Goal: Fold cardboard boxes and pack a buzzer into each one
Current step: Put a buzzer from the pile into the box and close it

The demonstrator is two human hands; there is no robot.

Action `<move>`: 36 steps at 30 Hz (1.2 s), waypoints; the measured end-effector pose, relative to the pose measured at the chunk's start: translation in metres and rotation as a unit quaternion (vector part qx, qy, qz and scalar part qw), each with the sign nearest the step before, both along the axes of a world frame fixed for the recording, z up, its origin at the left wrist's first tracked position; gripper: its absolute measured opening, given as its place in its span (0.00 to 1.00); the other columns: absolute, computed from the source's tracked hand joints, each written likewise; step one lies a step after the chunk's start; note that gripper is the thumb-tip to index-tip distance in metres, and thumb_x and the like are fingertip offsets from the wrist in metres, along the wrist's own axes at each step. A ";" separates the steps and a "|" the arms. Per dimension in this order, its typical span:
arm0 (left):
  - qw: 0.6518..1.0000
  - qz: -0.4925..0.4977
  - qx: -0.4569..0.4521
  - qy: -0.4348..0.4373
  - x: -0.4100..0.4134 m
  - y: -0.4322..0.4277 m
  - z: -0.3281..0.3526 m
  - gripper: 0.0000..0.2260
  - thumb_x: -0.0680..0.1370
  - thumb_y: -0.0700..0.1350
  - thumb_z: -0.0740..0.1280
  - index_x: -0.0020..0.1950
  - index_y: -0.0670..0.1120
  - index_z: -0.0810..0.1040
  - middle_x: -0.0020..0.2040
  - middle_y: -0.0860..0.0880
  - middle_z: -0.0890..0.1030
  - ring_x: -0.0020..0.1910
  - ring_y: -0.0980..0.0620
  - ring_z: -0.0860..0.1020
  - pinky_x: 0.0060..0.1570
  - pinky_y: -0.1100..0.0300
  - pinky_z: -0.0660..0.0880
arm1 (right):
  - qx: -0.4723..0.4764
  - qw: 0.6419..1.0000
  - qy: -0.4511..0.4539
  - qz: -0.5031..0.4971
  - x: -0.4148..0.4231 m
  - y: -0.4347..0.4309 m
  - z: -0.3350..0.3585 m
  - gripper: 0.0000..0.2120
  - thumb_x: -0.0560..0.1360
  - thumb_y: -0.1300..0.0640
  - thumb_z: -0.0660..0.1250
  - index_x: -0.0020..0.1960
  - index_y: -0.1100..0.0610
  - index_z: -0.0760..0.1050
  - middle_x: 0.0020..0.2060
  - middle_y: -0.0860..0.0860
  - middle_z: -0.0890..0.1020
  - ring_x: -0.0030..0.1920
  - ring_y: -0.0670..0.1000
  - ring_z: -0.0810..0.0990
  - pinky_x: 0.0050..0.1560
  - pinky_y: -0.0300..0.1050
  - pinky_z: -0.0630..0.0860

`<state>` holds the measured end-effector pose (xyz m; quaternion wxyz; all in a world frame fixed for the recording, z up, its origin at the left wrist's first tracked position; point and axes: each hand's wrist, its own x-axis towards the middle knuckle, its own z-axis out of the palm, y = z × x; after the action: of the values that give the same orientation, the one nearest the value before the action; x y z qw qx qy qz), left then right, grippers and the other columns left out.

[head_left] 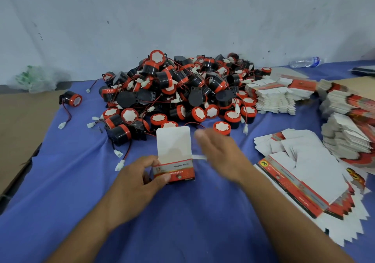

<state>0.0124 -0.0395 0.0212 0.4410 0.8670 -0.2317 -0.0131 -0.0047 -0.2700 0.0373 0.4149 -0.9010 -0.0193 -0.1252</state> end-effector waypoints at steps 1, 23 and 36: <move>0.999 -0.007 0.014 -0.029 0.000 0.000 -0.001 0.07 0.74 0.48 0.74 0.45 0.57 0.77 0.48 0.52 0.80 0.35 0.55 0.75 0.35 0.67 0.72 | -0.018 0.999 -0.028 -0.042 0.011 -0.014 0.002 0.17 0.78 0.34 0.59 0.51 0.47 0.74 0.44 0.42 0.77 0.43 0.39 0.74 0.44 0.44 0.69; 0.993 -0.035 0.050 -0.101 0.002 0.000 -0.019 0.27 0.71 0.50 0.77 0.63 0.59 0.66 0.62 0.66 0.66 0.61 0.76 0.62 0.56 0.81 0.57 | 0.444 0.871 -0.178 -0.115 0.002 -0.035 0.026 0.11 0.77 0.59 0.71 0.57 0.52 0.76 0.46 0.43 0.85 0.46 0.44 0.84 0.43 0.33 0.78; 0.995 -0.021 0.006 -0.095 0.008 -0.001 -0.024 0.22 0.71 0.51 0.76 0.59 0.59 0.69 0.58 0.61 0.71 0.58 0.67 0.71 0.53 0.77 0.67 | -0.107 0.975 -0.154 0.122 -0.023 0.000 0.002 0.14 0.77 0.61 0.70 0.63 0.53 0.81 0.71 0.50 0.64 0.70 0.48 0.68 0.66 0.33 0.68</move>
<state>0.0203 -0.0407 -0.0030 0.4113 0.8620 -0.2903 0.0585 -0.0279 -0.2700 0.0393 0.3202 -0.9010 -0.2064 -0.2076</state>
